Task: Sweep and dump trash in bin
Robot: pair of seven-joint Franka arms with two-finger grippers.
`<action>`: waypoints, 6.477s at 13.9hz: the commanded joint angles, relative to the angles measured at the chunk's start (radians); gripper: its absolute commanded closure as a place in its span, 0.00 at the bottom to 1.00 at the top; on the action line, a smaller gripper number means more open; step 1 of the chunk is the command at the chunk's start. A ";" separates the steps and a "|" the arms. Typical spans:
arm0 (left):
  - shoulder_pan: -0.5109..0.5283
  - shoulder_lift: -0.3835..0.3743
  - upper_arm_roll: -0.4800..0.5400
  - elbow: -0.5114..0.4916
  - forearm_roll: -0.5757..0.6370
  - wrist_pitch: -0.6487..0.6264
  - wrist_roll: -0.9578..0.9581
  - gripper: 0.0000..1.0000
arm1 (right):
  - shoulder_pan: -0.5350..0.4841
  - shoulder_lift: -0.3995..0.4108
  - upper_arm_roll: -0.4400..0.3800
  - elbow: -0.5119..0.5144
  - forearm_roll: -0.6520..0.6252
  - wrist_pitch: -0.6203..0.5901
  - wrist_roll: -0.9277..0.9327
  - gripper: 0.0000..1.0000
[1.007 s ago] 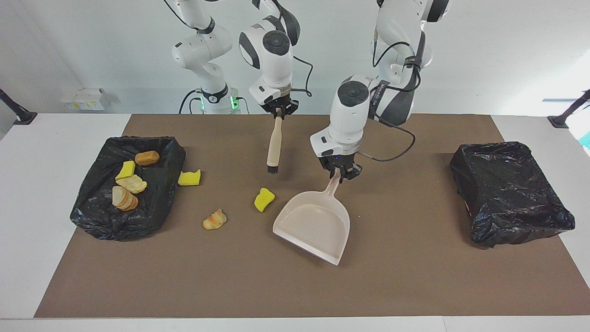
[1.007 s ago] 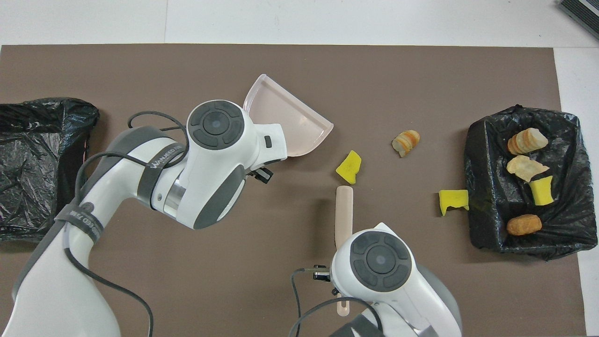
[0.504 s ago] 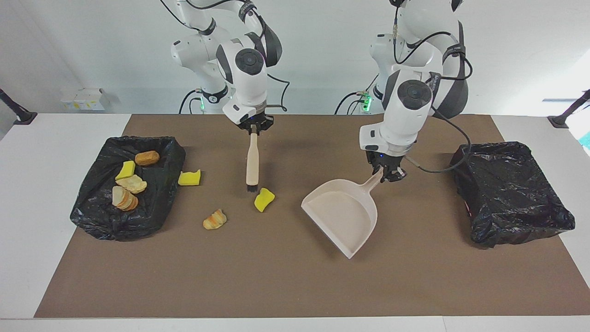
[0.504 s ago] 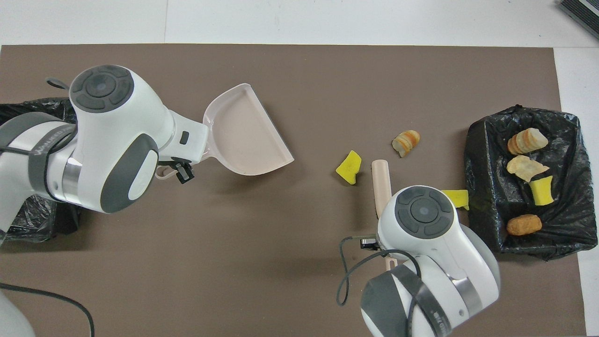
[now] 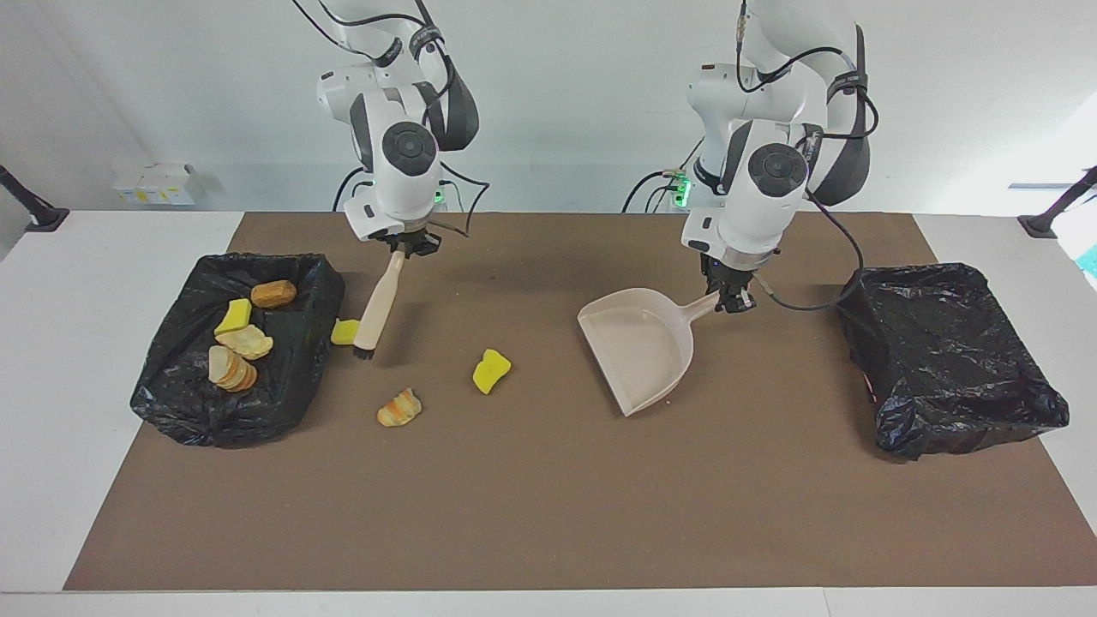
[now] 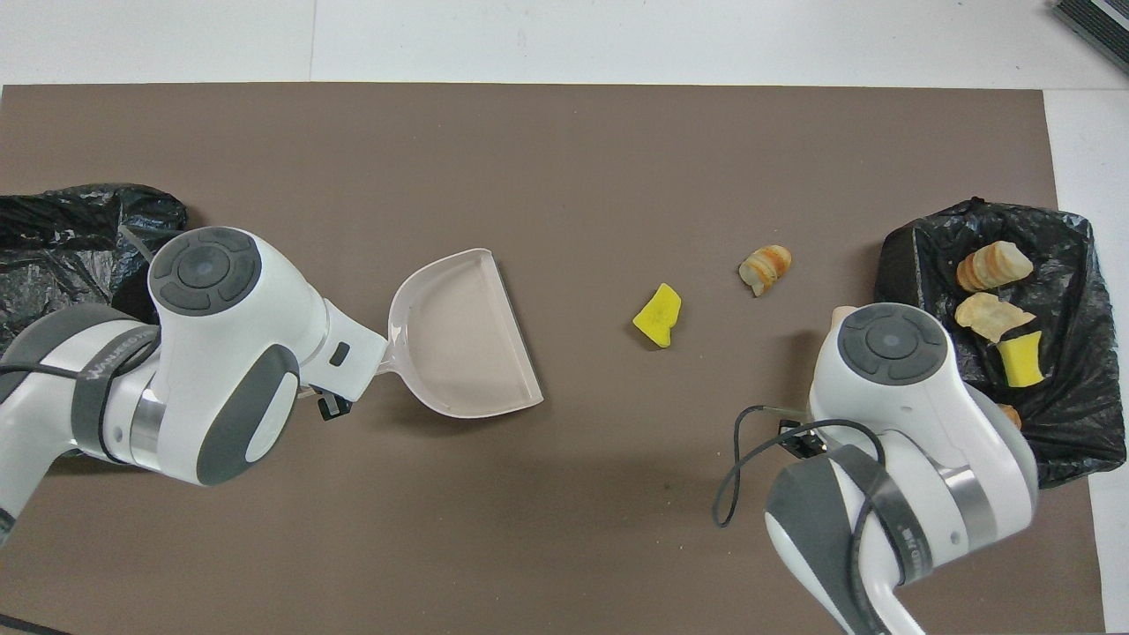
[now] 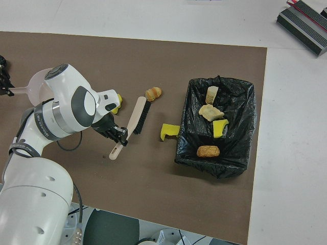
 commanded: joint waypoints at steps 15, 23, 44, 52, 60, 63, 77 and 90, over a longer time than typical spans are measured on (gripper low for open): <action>-0.118 -0.018 0.006 -0.093 0.015 0.157 -0.204 1.00 | 0.055 0.077 0.027 0.046 0.161 0.224 0.008 1.00; -0.118 0.012 0.006 -0.090 0.011 0.154 -0.213 1.00 | -0.038 0.121 0.021 0.168 0.106 0.130 -0.248 1.00; -0.120 0.012 0.004 -0.094 0.011 0.157 -0.240 1.00 | 0.107 0.283 0.028 0.124 0.259 0.421 -0.207 1.00; -0.120 0.012 0.004 -0.094 0.011 0.158 -0.240 1.00 | 0.330 0.331 0.030 0.256 0.394 0.421 -0.188 1.00; -0.120 0.012 0.004 -0.094 0.010 0.158 -0.248 1.00 | 0.323 0.268 0.015 0.255 0.434 0.296 -0.282 1.00; -0.120 0.012 0.006 -0.094 0.011 0.160 -0.248 1.00 | 0.264 0.240 0.016 0.273 0.316 0.237 -0.305 1.00; -0.120 0.011 0.006 -0.094 0.010 0.160 -0.259 1.00 | 0.233 0.495 0.030 0.471 0.098 0.257 -0.540 1.00; -0.127 0.008 0.004 -0.091 0.010 0.137 -0.492 1.00 | 0.197 0.343 0.022 0.428 0.117 0.121 -0.685 1.00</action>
